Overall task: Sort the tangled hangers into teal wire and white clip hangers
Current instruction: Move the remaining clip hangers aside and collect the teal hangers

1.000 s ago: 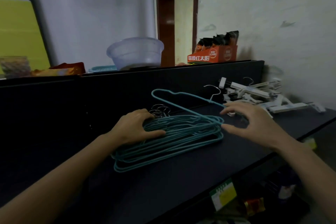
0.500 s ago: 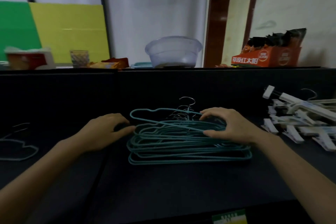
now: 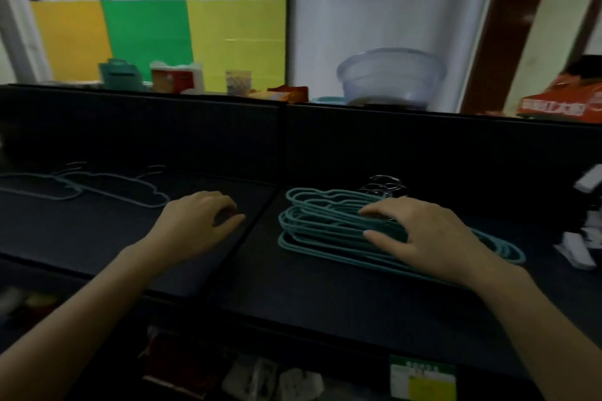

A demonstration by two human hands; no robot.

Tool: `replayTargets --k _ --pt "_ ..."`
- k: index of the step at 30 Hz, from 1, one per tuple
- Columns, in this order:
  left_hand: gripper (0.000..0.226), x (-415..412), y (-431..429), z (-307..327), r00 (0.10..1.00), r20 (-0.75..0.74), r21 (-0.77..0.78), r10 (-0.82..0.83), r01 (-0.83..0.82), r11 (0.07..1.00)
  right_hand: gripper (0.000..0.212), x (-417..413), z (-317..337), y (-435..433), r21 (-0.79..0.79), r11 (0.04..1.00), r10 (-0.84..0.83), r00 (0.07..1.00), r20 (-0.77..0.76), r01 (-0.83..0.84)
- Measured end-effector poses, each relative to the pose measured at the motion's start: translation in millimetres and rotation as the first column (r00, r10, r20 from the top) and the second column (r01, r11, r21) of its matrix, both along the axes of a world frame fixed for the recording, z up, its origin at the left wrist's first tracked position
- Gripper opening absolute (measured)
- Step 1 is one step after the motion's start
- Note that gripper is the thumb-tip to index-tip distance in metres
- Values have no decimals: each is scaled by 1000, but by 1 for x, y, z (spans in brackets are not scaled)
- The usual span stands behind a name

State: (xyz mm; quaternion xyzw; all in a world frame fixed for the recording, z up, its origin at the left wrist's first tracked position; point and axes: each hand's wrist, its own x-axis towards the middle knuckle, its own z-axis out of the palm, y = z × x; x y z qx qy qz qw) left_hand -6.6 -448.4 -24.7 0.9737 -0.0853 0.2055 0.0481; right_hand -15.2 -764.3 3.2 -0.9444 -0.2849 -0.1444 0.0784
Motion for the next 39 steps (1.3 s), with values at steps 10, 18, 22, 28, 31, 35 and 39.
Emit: replayTargets --k 10,18,22,28,31,35,39 --pt "36 -60 75 -20 991 -15 -25 133 -133 991 34 -19 -12 114 18 983 184 983 13 -184" --pt "32 -95 191 -28 988 2 -23 153 -153 988 34 -25 -28 239 35 965 261 965 -39 -260" --pt "31 -106 248 -31 991 -2 -21 134 -134 991 35 -25 -36 299 79 965 254 965 -68 -249" --pt "38 -112 321 -34 995 16 -52 100 -99 994 35 -15 -42 365 138 976 188 973 -135 -169" --pt "61 -108 346 -32 996 16 -51 84 -83 995 35 -4 -38 395 131 982 153 978 -140 -135" --pt "39 -91 376 -31 996 35 -61 85 -83 995 38 21 -31 424 64 994 96 985 -144 -87" --pt "32 -67 403 -32 997 24 -89 70 -67 994 48 56 -29 442 -25 1000 13 984 -177 -18"
